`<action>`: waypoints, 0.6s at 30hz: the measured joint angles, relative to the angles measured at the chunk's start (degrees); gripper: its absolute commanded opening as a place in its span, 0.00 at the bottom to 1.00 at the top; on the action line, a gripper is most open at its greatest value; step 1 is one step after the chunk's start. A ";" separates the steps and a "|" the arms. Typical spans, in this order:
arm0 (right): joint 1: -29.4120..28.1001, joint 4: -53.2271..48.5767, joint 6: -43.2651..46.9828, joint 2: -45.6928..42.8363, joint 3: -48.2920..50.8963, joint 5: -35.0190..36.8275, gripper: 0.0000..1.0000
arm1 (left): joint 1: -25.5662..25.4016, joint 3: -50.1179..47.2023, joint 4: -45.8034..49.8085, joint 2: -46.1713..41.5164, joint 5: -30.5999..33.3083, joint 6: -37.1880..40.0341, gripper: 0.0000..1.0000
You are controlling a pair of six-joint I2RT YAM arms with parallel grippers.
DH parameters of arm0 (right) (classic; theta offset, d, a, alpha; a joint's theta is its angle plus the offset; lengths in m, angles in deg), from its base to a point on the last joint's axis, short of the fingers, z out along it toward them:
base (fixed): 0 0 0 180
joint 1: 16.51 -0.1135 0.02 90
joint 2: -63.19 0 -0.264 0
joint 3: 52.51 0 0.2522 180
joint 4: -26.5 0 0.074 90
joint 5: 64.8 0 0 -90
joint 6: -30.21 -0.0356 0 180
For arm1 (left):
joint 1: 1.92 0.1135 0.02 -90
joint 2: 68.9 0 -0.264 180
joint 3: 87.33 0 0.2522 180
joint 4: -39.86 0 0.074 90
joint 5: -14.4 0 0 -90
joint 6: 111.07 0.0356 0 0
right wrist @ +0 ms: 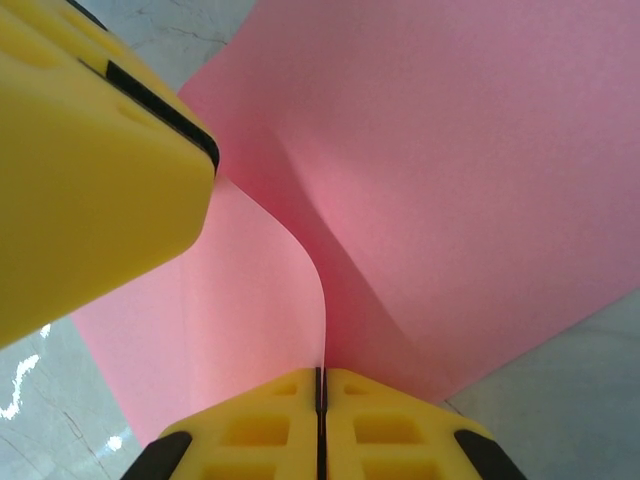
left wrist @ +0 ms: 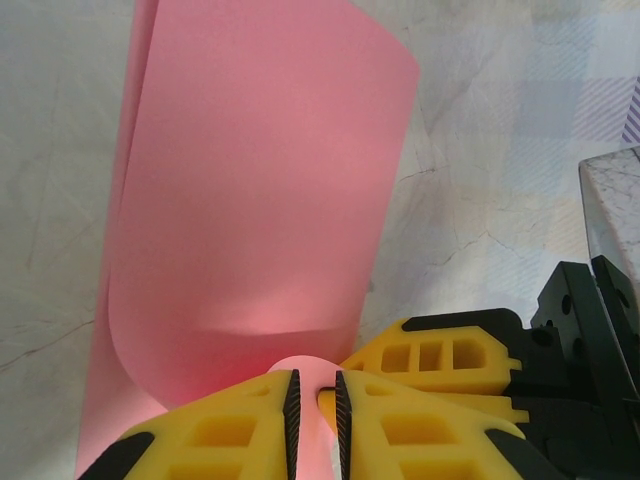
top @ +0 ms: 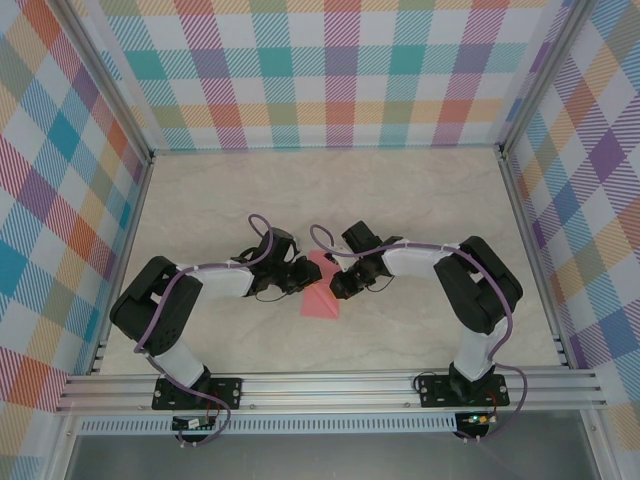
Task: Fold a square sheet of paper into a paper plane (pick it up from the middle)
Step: Fold the triangle a second time at the center of the table.
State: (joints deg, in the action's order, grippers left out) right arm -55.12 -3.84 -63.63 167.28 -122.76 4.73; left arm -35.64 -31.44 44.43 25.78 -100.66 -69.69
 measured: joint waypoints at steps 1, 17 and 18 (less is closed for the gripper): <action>0.00 0.28 0.00 -0.09 0.20 -0.07 0.08 | 0.00 0.00 0.00 0.00 0.00 0.00 0.20; 0.00 0.61 -0.26 -1.42 1.05 -0.13 0.08 | -0.17 -0.11 0.20 0.00 0.00 0.39 0.20; 0.00 0.63 -0.26 -1.49 1.05 -0.13 0.08 | -0.17 -0.11 0.22 0.00 0.00 0.42 0.20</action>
State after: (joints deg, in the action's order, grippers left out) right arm -55.12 -3.20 -63.89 165.80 -121.71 4.60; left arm -35.81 -31.55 44.65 25.78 -100.66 -69.28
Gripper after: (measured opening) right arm 0.082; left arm 0.199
